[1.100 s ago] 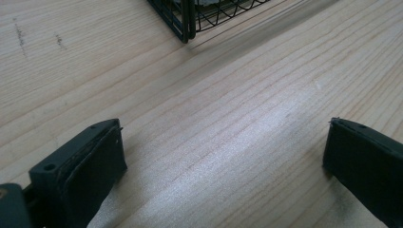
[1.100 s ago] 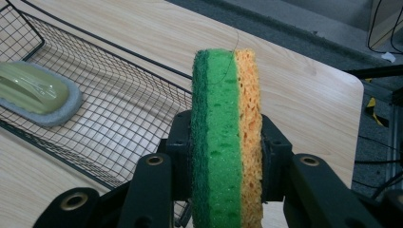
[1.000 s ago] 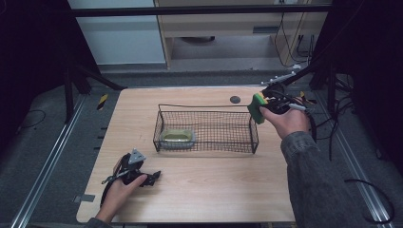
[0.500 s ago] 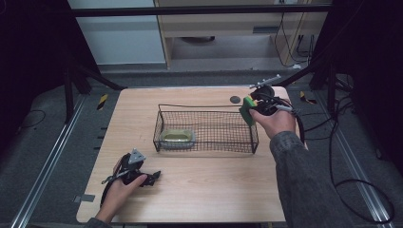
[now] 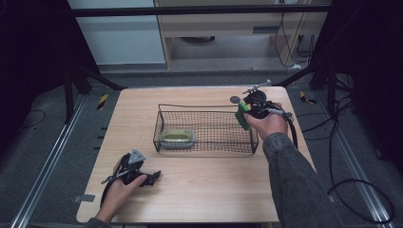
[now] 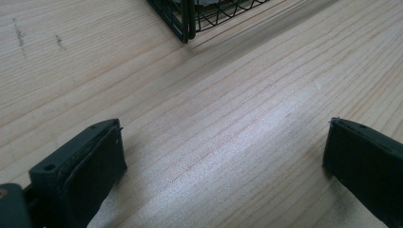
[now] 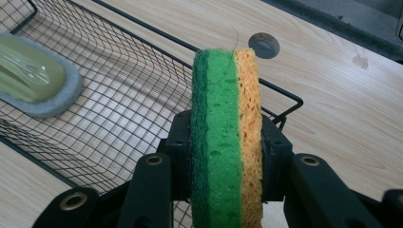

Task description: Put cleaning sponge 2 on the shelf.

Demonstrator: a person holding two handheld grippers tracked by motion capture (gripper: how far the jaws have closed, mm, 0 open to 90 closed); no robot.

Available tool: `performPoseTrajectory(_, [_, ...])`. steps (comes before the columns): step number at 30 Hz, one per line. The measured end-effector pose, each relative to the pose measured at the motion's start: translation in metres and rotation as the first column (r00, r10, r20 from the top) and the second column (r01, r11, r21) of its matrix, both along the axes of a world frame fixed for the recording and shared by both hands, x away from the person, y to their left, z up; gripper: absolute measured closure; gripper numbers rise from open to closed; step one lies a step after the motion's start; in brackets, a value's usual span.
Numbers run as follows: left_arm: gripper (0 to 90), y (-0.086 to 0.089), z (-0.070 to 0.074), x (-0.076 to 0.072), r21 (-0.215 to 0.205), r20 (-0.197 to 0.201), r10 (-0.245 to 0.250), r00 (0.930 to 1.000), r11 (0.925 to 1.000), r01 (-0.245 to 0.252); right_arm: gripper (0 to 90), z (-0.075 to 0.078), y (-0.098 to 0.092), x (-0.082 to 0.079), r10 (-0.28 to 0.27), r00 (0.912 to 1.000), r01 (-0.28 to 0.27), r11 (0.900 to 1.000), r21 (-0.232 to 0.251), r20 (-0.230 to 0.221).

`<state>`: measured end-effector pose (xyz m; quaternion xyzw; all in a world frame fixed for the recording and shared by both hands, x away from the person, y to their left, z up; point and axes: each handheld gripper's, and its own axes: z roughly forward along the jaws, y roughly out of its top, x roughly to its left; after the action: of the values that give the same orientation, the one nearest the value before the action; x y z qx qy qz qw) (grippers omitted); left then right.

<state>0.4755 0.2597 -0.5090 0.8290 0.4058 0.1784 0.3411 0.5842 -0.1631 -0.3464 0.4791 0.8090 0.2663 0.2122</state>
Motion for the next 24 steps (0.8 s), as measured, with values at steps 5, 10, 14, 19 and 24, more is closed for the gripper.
performPoseTrajectory(5, [0.0,0.0,0.0,0.0,0.001,0.001,-0.001,1.0,1.0,0.001,64.8,-0.007,0.0,0.003,-0.004,0.9999,0.004,1.0,-0.001,-0.016])
performPoseTrajectory(10, [0.0,0.0,0.0,0.0,0.001,0.001,-0.001,1.0,1.0,0.001,64.8,-0.015,0.0,0.004,-0.002,0.9997,0.002,1.0,-0.009,-0.025])
performPoseTrajectory(14, [0.0,0.0,0.0,0.0,0.001,0.001,-0.001,1.0,1.0,0.001,64.8,-0.022,-0.002,0.007,-0.008,0.9996,0.008,1.0,-0.024,-0.028])
performPoseTrajectory(19, [0.0,0.0,0.0,0.0,0.001,0.0,-0.001,1.0,1.0,0.001,64.7,-0.033,-0.005,0.013,-0.021,0.9988,0.019,0.999,-0.043,-0.045])
performPoseTrajectory(24, [0.0,0.0,0.0,0.0,0.001,0.0,-0.002,1.0,1.0,0.002,64.7,-0.043,-0.006,0.018,-0.031,0.9978,0.028,0.998,-0.05,-0.058])
